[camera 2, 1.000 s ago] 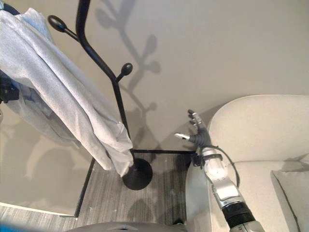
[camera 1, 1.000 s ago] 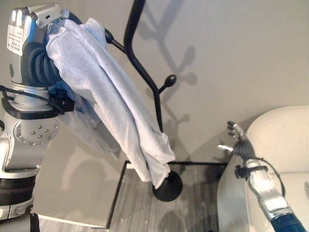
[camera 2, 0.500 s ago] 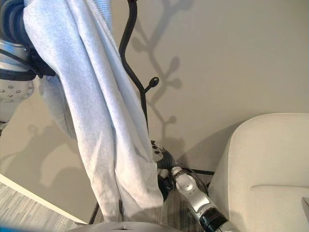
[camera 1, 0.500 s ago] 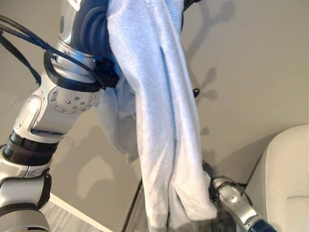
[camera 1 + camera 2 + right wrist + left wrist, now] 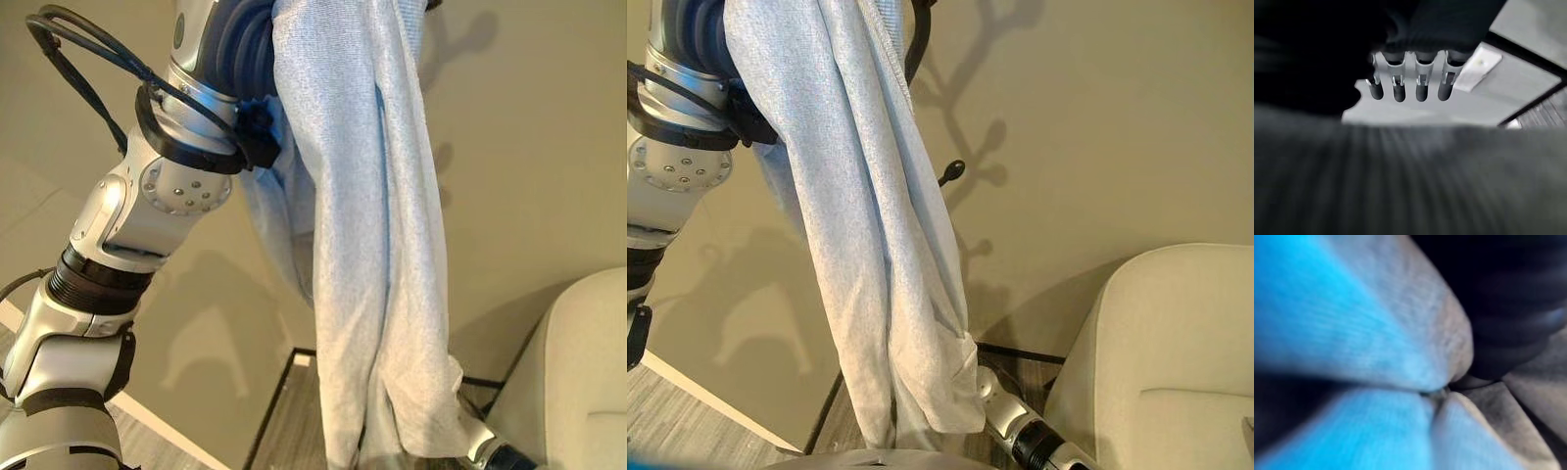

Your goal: Hang the clothes on the sofa on the clothes rack.

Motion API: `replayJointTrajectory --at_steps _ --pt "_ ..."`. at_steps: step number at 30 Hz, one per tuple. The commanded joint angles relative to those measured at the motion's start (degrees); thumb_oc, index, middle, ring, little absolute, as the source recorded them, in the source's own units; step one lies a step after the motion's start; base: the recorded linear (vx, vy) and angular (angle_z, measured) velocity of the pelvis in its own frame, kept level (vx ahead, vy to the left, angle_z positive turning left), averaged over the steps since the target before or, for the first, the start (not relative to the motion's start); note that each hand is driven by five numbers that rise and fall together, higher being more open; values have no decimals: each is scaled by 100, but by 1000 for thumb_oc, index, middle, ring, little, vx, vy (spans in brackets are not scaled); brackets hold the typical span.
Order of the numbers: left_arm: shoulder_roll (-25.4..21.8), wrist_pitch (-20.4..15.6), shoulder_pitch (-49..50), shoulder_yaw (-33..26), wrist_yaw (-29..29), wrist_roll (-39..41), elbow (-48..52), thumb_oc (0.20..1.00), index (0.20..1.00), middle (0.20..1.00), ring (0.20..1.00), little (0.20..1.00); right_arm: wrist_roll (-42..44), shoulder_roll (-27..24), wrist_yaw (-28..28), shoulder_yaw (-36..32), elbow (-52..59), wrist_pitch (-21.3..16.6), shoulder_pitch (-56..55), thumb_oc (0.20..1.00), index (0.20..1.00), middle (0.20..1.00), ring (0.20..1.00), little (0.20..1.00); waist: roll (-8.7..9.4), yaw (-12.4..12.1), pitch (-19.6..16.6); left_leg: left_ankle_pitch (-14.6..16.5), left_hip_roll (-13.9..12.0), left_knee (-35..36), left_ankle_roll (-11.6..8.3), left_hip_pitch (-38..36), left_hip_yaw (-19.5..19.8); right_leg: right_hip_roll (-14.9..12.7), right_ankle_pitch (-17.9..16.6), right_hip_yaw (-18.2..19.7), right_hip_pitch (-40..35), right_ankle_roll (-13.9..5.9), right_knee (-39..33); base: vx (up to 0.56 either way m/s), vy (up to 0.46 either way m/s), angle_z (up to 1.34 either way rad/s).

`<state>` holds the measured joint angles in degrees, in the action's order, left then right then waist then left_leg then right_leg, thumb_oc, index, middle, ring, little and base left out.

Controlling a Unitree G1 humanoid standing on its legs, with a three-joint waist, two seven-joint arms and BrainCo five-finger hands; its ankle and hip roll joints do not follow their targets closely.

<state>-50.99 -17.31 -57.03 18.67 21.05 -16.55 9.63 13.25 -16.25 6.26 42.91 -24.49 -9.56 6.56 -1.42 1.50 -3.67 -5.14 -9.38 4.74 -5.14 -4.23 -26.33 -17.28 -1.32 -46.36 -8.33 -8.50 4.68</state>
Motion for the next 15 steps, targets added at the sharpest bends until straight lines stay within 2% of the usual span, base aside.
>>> replayJointTrajectory --at_steps 1,3,4,9,11,15 --pt "-523 250 -72 -421 17 -159 -351 200 200 200 200 200 1072 231 582 -84 545 -111 224 1000 1000 1000 1000 1000 358 -114 78 114 -487 -241 -335 -392 -542 -303 -609 421 87 -374 -442 13 -9 -11" --pt "-599 223 43 -508 -7 -197 -346 200 200 200 200 200 1238 69 744 -108 722 -87 171 1000 1000 1000 1000 1000 364 -121 77 107 -500 -240 -345 -407 -561 -293 -595 432 95 -368 -429 20 -17 -12" --pt "-739 193 255 -670 -1 -270 -412 200 200 200 200 200 1462 -295 1020 -174 1094 -104 63 1000 1000 1000 1000 1000 410 -121 72 96 -532 -246 -372 -445 -603 -270 -573 457 104 -356 -418 25 -23 -15" --pt "-567 177 751 -1006 -13 -232 -601 200 200 200 200 200 1365 -909 1304 -242 1762 -198 -81 1000 1000 1000 1000 1000 461 -83 65 38 -628 -254 -421 -505 -714 -190 -497 464 132 -305 -406 12 -33 -8" --pt "-479 179 839 -1066 -23 -239 -579 200 200 200 200 200 1300 -918 1284 -217 1805 -207 -90 1000 1000 1000 1000 1000 436 -86 56 36 -662 -263 -438 -521 -726 -158 -470 498 141 -296 -402 6 -40 -10" --pt "-122 222 845 -1108 45 -221 -468 200 200 200 200 200 866 -499 1055 36 1368 -274 158 1000 1000 1000 1000 1000 423 -98 51 -9 -762 -278 -456 -543 -773 -77 -403 528 173 -223 -421 3 -39 -9"
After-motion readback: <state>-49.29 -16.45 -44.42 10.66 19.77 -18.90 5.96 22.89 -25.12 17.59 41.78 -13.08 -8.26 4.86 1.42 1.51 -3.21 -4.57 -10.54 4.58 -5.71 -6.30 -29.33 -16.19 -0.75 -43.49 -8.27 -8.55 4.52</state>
